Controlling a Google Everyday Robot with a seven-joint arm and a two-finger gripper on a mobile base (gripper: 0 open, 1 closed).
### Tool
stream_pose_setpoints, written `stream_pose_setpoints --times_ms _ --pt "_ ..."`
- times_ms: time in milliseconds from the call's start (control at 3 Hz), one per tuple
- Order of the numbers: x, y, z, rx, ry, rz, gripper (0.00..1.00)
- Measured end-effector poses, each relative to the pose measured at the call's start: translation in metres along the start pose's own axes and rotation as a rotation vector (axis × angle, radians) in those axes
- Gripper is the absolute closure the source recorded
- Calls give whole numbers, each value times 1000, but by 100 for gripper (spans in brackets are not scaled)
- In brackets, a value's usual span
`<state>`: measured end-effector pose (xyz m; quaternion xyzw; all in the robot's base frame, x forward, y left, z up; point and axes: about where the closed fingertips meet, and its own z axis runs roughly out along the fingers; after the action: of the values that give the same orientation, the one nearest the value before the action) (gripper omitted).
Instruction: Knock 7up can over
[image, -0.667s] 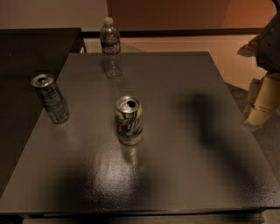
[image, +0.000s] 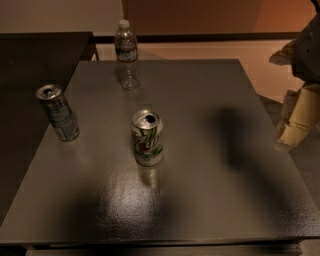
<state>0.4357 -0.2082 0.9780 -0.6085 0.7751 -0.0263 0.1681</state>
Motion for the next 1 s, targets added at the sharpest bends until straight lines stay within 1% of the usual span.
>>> stream_pose_setpoints --times_ms 333,667,1000 --pt "-21 10 7 -4 -78 -7 0" --pt "-51 19 21 -10 -175 -5 0" --pt "-84 28 40 -10 -258 12 0"
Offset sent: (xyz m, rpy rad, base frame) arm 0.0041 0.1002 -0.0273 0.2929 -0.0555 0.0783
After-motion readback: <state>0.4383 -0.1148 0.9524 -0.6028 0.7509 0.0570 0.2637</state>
